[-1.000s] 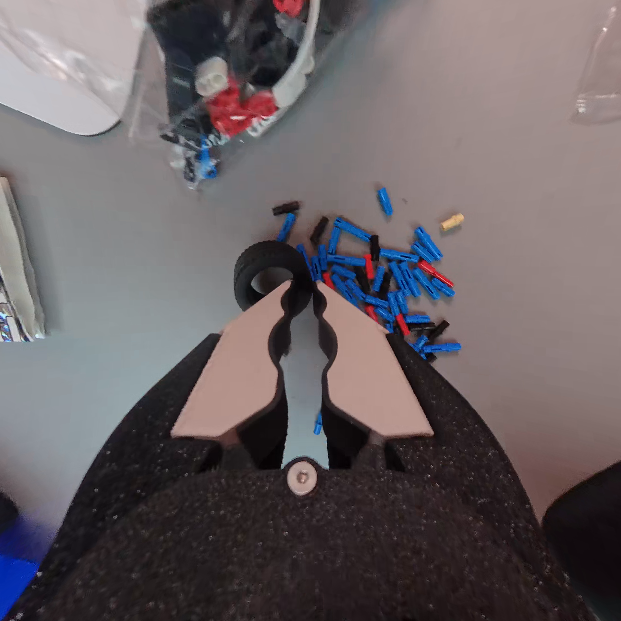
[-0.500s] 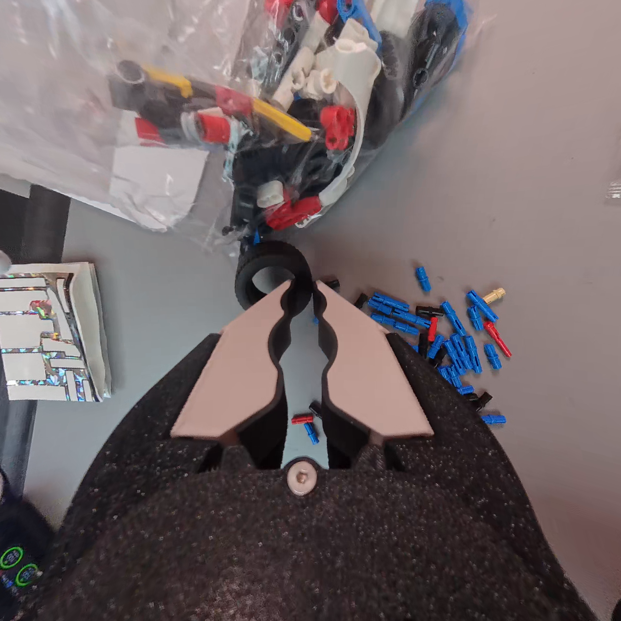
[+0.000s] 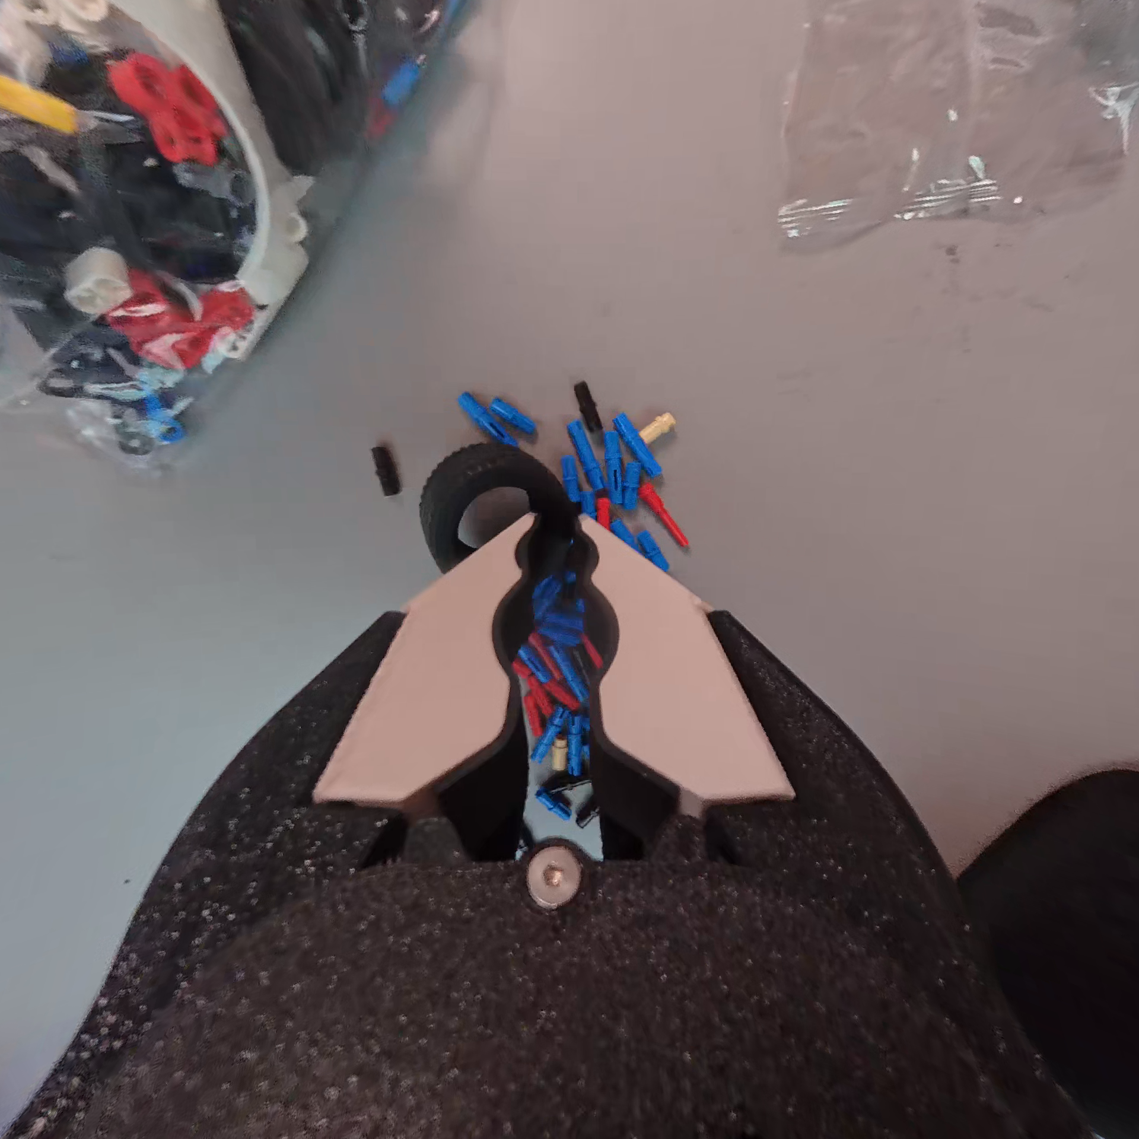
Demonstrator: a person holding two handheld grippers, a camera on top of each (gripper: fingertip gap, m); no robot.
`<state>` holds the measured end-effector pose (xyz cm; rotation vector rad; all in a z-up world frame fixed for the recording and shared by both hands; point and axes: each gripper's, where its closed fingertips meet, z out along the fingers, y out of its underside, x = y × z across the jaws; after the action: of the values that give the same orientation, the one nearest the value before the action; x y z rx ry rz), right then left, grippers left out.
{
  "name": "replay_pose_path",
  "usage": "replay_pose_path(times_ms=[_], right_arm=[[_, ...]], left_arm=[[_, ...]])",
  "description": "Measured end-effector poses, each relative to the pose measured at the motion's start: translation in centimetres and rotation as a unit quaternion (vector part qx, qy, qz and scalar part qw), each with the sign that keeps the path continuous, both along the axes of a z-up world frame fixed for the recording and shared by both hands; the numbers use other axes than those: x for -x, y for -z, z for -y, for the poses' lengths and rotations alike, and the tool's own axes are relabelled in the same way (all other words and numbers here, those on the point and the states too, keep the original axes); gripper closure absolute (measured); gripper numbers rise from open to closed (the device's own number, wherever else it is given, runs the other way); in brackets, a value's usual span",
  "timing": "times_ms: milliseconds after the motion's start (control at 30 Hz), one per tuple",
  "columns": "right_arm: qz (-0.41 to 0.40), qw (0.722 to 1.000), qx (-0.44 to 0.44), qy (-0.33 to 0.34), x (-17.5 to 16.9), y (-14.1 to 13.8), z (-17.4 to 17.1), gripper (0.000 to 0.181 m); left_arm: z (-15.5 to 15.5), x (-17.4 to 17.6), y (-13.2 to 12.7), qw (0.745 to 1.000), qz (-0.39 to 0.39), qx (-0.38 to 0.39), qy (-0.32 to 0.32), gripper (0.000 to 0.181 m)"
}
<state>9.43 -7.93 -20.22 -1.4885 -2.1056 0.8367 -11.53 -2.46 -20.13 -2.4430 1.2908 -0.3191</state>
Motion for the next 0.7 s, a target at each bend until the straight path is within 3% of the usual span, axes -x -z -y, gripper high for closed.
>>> replay_pose_path(times_ms=[33,200,333,433,700], right_arm=[[0.0,1.0,0.0,0.0,0.0,0.0,0.0,0.164],[0.0,1.0,0.002,-0.001,0.1,0.0,0.1,0.164],[0.0,1.0,0.002,0.0,0.1,0.0,0.1,0.164],[0.0,1.0,0.0,0.001,0.1,0.0,0.0,0.164],[0.0,1.0,0.002,-0.001,0.0,0.1,0.0,0.165]], left_arm=[[0.6,-0.4,0.0,1.0,0.002,0.004,0.008,0.173],[0.6,-1.8,-1.0,1.0,0.022,-0.007,0.02,0.173],[-4.7,1.0,-2.0,0.995,-0.003,-0.08,-0.067,0.173],[-6.9,3.2,-0.9,0.99,-0.03,-0.077,-0.114,0.172],[-3.4,-0.1,0.1,0.997,-0.009,-0.04,-0.067,0.174]])
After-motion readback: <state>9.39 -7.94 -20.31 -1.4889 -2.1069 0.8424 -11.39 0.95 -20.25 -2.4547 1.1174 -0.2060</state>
